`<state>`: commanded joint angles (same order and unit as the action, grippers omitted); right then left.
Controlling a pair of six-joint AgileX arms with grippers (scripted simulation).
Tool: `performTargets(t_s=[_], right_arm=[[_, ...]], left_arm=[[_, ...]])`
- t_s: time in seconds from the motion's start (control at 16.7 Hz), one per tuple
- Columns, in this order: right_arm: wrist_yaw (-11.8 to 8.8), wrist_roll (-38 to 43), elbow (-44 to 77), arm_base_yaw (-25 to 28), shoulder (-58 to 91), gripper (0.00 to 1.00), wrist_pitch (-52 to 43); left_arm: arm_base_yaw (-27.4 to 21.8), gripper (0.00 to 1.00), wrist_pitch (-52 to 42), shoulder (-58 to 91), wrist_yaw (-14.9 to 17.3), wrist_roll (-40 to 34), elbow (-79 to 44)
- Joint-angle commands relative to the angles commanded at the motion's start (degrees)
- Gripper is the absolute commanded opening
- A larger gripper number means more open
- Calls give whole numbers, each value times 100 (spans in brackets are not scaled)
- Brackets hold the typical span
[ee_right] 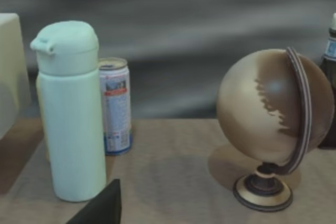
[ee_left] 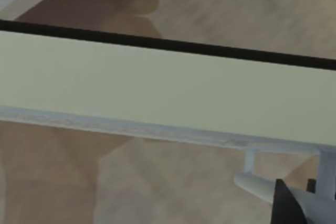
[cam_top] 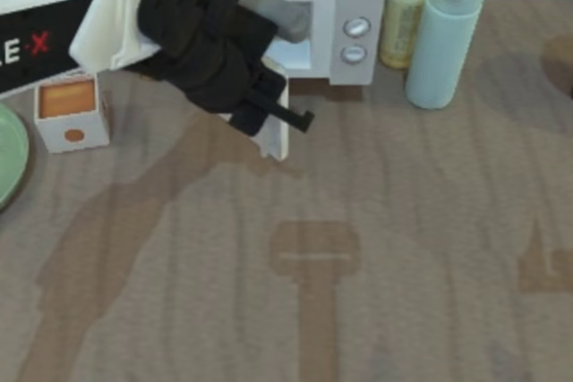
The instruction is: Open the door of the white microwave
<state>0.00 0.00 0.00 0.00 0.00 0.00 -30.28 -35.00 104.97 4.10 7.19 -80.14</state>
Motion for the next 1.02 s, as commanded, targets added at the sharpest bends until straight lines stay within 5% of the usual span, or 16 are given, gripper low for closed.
performTargets(t_s=[1.02], right_arm=[[0, 0, 0, 0, 0, 100, 0]], left_arm=[[215, 0, -13, -223, 341, 597, 271]])
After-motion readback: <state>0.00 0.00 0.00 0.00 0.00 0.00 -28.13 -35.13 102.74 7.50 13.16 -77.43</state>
